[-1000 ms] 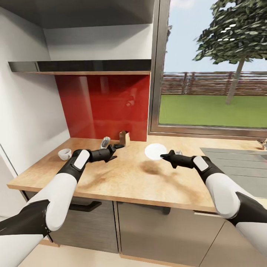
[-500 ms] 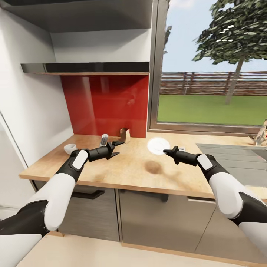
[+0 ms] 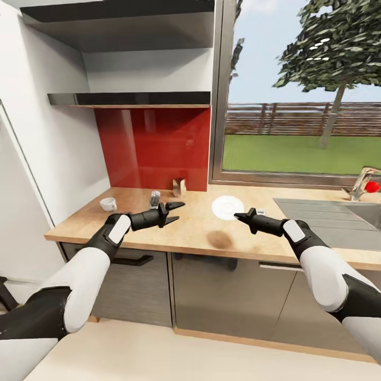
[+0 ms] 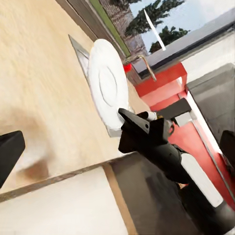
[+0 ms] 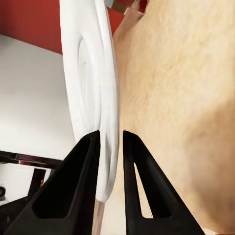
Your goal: Set up a coffee station on the kitchen countertop: keep the coffee maker on the countertop, move the bottle of coffee from the kitchen shelf to the counter next to the coffee maker, place a paper coffee filter on top of the coffee maker, put the saucer next to the coffee maker with the coffee cup on the saucer, and place the electric kettle next to the coffee maker.
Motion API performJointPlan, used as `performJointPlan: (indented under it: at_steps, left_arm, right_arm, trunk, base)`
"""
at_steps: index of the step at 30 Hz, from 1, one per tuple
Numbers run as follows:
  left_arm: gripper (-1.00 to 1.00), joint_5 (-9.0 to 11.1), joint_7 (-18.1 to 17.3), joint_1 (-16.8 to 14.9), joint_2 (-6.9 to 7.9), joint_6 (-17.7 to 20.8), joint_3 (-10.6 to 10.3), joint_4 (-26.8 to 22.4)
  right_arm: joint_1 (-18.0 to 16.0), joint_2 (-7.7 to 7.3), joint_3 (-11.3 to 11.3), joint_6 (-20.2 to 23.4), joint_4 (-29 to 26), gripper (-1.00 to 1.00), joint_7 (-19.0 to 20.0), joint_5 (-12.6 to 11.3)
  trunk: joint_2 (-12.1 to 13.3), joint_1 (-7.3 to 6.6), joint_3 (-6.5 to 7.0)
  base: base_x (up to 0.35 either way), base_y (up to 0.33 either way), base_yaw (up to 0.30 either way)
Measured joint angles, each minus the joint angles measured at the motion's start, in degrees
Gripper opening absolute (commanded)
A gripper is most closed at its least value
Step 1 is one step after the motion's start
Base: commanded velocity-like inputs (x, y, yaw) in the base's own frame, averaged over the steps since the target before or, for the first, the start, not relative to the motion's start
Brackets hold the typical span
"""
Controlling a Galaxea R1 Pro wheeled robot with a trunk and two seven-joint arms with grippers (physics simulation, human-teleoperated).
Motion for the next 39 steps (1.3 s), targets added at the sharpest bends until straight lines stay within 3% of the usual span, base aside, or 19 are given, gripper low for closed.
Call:
performJointPlan:
  at_steps: [1,2,3,5,6,12,14,15,16,17,18,20,22,26,30,31,34,36,39]
  left_arm:
    - [1.00,-0.3,-7.4,0.2,-0.05,-0.2,-6.0,0.1]
    - [1.00,-0.5,-10.3,0.3,-0.06,-0.5,-8.3,0.2]
    - [1.00,-0.5,-15.5,0.7,0.04,-1.5,-12.4,0.3]
    - [1.00,-0.6,-20.3,1.6,0.32,-3.6,-15.7,0.7]
    - [1.00,-0.7,-24.3,2.9,0.70,-6.9,-18.1,1.1]
    - [1.00,-1.0,-35.7,10.3,2.69,-20.0,-24.5,4.5]
    - [1.00,-1.4,-40.9,15.4,4.79,-27.2,-25.9,10.8]
    - [1.00,-1.5,-44.3,17.0,6.15,-32.8,-26.2,16.4]
    - [1.00,-1.5,-45.4,17.4,6.79,-34.7,-26.3,18.9]
    - [1.00,-1.6,-45.5,19.3,9.24,-38.3,-26.2,21.8]
    - [1.00,-1.4,-45.5,22.6,11.38,-39.9,-26.7,23.9]
    - [1.00,-1.2,-45.5,26.3,13.86,-41.1,-26.3,25.1]
    - [1.00,1.6,-45.5,34.7,17.24,-42.2,-26.6,26.1]
    - [1.00,4.6,-45.3,41.4,19.14,-42.4,-25.2,26.3]
    - [1.00,6.1,-30.9,46.6,19.83,-42.4,-17.0,26.4]
    - [1.00,6.3,-23.0,48.0,19.90,-42.3,-14.2,26.4]
    - [1.00,6.5,-12.9,48.9,19.58,-42.1,-11.8,26.4]
    - [1.00,6.6,-5.8,49.3,18.76,-42.1,-8.6,26.4]
    - [1.00,6.8,-2.3,49.4,18.45,-42.1,-6.4,26.4]
  right_arm:
    - [0.0,-0.15,0.0,0.0,-0.8,-1.00,0.0,-0.1]
    - [0.0,-0.28,0.0,0.0,-1.0,-1.00,0.0,0.0]
    - [0.0,-0.56,0.1,0.0,-1.4,-1.00,0.0,0.0]
    - [0.0,-0.82,0.1,0.0,-1.6,-1.00,0.0,0.0]
    - [0.0,-1.07,0.1,0.0,-1.8,-1.00,0.0,-0.1]
    - [0.0,-1.69,0.1,0.0,-2.0,-1.00,0.0,0.0]
    - [0.1,-1.92,0.1,0.0,-2.1,-1.00,0.0,0.0]
    - [0.1,-1.99,0.1,0.0,-2.1,-1.00,0.0,-0.1]
    - [0.1,-2.07,0.1,0.0,-2.1,-1.00,0.0,0.1]
    - [0.1,-2.51,0.1,0.0,-2.1,-1.00,0.1,0.0]
    - [0.1,-2.83,0.1,0.0,-2.1,-1.00,0.1,0.0]
    - [0.1,-3.25,0.1,0.0,-2.1,-1.00,0.1,-0.1]
    - [0.1,-3.99,0.1,0.0,-2.1,-1.00,0.1,-0.1]
    - [0.1,-4.36,0.1,0.0,-2.1,-1.00,0.1,-0.1]
    - [0.1,-4.52,0.1,0.0,-2.1,-1.00,0.2,-0.1]
    - [0.1,-4.58,0.1,0.0,-2.1,-1.00,0.2,-0.1]
    - [0.1,-4.62,0.1,0.0,-2.1,-1.00,0.2,-0.1]
    - [0.1,-4.64,0.1,0.0,-2.1,-1.00,0.2,-0.1]
    - [0.1,-4.66,0.1,0.0,-2.1,-1.00,0.2,-0.1]
  trunk:
    - [0.0,0.00,0.00]
    - [0.0,-0.01,0.00]
    - [0.0,0.00,0.00]
    - [0.0,-0.01,0.00]
    - [0.0,0.00,-0.01]
    - [0.0,-0.01,-0.01]
    - [0.0,0.00,-0.02]
    - [0.0,-0.01,-0.01]
    - [0.0,-0.01,-0.01]
    - [0.0,-0.01,-0.01]
    - [0.0,-0.01,-0.01]
    - [0.0,-0.01,-0.01]
    - [0.0,-0.01,-0.01]
    - [0.0,-0.01,-0.01]
    - [0.0,-0.01,-0.01]
    - [0.0,-0.01,-0.01]
    - [0.0,-0.01,0.00]
    - [0.0,-0.01,0.00]
    - [0.0,-0.01,0.00]
  base:
    - [-0.029,0.000,0.000]
    - [-0.018,0.000,0.000]
    - [-0.015,0.000,0.000]
    - [-0.010,0.000,0.000]
    - [-0.006,0.000,0.000]
    - [-0.002,0.000,0.000]
    - [0.000,0.000,0.000]
    - [0.000,0.000,0.000]
    - [0.000,0.000,0.000]
    - [0.000,0.000,0.000]
    - [0.000,0.000,0.000]
    - [0.000,0.000,0.000]
    - [0.000,0.000,0.000]
    - [0.000,0.000,0.000]
    - [0.000,0.000,0.000]
    - [0.000,0.000,0.000]
    - [0.000,0.000,0.000]
    - [0.000,0.000,0.000]
    - [0.000,0.000,0.000]
